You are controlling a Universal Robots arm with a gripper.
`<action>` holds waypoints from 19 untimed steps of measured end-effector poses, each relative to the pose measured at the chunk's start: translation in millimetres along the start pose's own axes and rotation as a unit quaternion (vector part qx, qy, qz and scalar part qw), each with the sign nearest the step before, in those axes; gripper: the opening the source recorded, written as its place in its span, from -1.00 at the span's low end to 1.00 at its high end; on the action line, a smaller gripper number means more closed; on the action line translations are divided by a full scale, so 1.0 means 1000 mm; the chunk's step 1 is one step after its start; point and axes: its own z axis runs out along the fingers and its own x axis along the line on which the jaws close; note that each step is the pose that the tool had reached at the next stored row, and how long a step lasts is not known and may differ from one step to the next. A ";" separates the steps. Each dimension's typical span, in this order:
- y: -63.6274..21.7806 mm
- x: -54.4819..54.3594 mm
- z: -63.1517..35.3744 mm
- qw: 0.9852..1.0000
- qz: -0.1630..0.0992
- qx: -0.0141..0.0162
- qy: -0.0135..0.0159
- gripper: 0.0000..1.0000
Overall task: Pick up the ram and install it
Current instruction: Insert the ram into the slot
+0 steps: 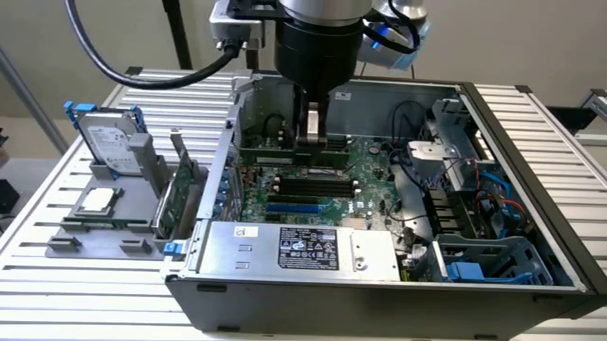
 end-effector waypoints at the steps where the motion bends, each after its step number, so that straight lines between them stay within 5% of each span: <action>1: -0.0035 -0.003 0.0018 1.000 0.000 0.000 0.000 -1.00; 19: -0.0295 -0.074 0.0359 1.000 0.000 0.000 0.000 -1.00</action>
